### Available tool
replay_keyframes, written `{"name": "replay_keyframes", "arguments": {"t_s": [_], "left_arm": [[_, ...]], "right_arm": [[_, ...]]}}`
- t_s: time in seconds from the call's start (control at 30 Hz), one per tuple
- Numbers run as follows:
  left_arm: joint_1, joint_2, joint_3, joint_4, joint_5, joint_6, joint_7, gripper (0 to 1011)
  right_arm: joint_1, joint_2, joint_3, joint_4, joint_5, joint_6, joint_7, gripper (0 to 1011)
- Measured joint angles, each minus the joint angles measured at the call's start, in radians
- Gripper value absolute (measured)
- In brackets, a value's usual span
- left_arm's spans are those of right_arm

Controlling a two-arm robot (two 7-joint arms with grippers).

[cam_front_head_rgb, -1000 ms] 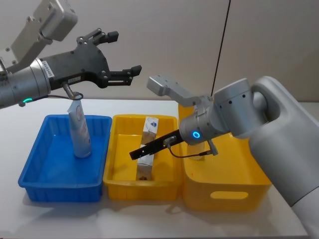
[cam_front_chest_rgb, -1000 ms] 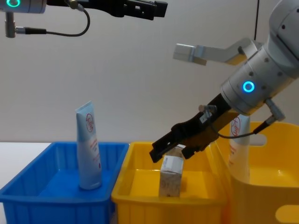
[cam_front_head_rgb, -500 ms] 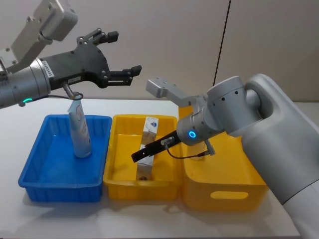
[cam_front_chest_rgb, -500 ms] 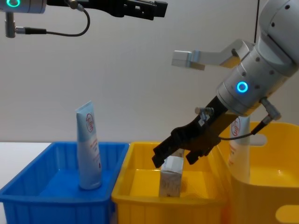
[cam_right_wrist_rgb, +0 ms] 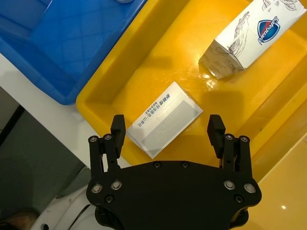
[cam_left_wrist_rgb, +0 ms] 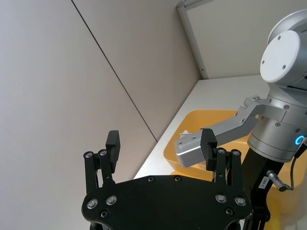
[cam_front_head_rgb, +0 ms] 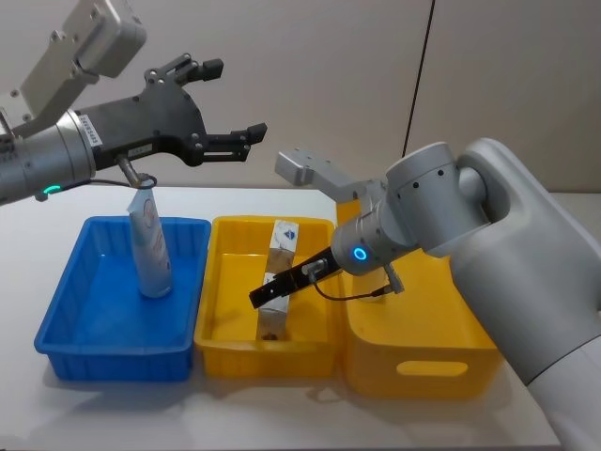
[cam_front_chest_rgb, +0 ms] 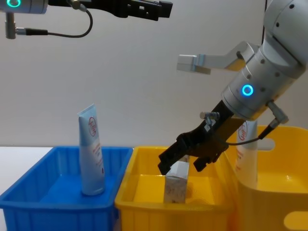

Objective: Bimanual collaborative sorting of washing and personal care products

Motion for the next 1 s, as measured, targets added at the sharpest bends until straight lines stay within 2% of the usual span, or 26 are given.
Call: {"name": "replay_keyframes", "arguments": {"t_s": [1.0], "left_arm": [[0.0,0.0,0.0,0.0,0.0,0.0,0.0,1001]], "right_arm": [[0.0,-0.006,0.003,0.002,-0.005,0.01,-0.009,1002]]}}
